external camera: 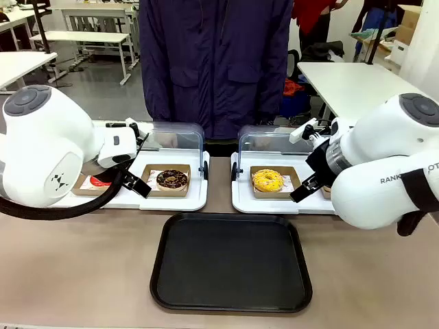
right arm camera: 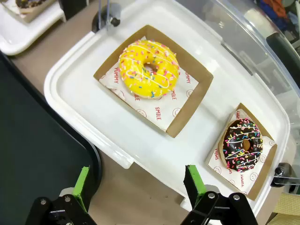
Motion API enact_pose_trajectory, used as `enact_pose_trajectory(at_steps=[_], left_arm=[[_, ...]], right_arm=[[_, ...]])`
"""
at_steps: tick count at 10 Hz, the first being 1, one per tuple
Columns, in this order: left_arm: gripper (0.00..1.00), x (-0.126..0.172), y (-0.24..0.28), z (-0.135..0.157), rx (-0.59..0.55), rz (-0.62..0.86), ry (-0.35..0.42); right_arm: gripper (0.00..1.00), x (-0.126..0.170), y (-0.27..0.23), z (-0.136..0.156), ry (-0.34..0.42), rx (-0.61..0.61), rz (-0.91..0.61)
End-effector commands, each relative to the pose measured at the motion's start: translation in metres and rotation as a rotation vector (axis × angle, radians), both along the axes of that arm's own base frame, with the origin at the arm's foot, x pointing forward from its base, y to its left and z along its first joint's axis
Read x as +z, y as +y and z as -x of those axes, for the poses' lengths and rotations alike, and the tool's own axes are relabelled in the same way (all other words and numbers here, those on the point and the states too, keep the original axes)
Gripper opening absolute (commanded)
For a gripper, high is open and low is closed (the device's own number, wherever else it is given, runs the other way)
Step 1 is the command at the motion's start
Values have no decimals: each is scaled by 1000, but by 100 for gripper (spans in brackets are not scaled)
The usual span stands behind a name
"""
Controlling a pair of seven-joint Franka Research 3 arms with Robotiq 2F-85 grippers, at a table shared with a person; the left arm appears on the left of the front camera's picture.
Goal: Move the first donut from the left to the tray.
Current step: Pick up the Paper togo box containing the Donut indicated by the person and place it on the Handle tray.
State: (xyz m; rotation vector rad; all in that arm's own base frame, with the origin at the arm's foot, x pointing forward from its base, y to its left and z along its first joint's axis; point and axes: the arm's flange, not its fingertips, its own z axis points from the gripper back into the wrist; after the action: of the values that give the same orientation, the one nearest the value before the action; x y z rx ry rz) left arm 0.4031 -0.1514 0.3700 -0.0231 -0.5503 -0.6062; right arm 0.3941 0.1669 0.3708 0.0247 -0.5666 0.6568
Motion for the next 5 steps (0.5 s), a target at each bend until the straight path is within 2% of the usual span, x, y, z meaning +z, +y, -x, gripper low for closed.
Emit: enact_pose_trajectory(at_steps=[1,5], left_arm=[[100,0,0,0,0,0,0],[100,0,0,0,0,0,0]], right_arm=[[100,0,0,0,0,0,0],[100,0,0,0,0,0,0]])
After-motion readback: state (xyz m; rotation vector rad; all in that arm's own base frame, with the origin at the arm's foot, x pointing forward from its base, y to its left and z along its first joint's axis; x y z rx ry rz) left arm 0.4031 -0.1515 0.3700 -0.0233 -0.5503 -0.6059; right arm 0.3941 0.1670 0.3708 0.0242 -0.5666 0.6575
